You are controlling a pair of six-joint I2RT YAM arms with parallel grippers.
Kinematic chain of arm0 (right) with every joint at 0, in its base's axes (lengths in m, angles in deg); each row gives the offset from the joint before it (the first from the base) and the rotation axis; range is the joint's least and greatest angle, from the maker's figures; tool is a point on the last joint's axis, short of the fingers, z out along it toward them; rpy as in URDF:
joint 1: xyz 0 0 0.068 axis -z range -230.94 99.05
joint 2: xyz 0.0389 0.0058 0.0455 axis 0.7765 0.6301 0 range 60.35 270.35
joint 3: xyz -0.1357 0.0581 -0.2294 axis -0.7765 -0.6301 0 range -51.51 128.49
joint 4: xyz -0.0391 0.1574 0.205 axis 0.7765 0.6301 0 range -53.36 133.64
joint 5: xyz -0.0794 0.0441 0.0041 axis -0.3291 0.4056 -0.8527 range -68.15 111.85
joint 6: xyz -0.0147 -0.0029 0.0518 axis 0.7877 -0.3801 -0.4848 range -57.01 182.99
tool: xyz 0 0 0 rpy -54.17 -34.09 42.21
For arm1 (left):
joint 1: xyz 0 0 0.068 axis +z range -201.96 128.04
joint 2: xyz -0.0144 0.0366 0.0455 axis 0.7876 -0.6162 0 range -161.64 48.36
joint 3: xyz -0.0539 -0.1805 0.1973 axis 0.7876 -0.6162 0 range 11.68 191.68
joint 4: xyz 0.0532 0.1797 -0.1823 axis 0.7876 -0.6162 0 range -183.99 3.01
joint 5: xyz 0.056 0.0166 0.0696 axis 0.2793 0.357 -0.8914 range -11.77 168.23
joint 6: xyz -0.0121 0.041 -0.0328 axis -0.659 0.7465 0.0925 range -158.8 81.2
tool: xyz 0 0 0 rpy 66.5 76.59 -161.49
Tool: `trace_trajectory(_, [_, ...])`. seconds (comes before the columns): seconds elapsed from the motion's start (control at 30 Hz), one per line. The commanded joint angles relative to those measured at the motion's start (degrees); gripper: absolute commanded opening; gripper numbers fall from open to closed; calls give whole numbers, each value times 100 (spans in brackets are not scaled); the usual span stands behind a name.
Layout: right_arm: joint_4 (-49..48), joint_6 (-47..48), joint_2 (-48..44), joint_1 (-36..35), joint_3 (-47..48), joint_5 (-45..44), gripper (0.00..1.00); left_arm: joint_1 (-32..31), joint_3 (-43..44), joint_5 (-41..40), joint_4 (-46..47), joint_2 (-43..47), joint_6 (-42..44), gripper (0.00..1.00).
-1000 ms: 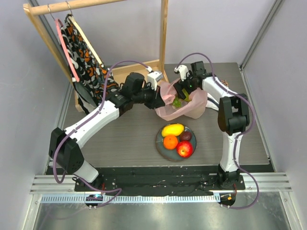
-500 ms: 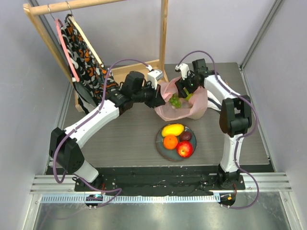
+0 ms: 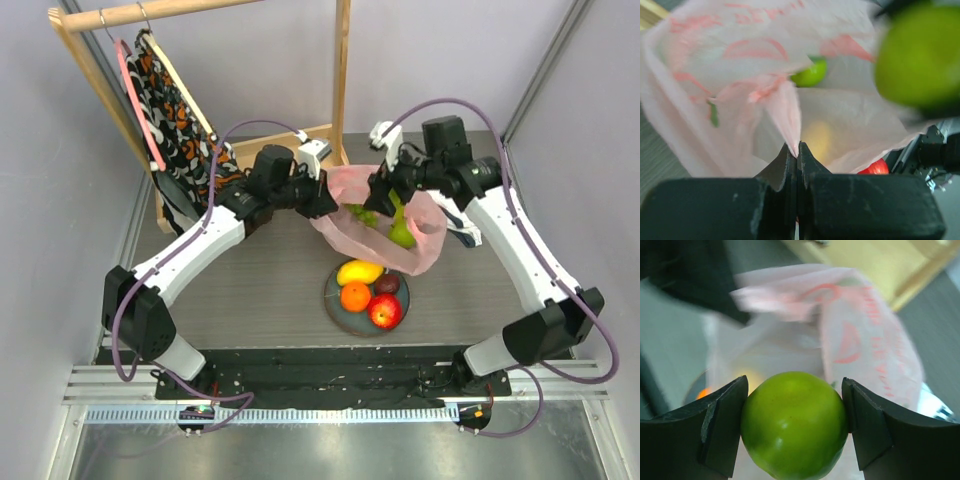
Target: Take the fake fruits out of the plastic bag
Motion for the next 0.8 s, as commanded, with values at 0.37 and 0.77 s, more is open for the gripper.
trace_trajectory(0.37, [453,-114,-690,-2748,-365,96,43,646,313,-555,319,-31,-75,0])
trace_trajectory(0.77, [59,239,-48,-2986,-1956,141,44,1041,182,-749,336,215,5,0])
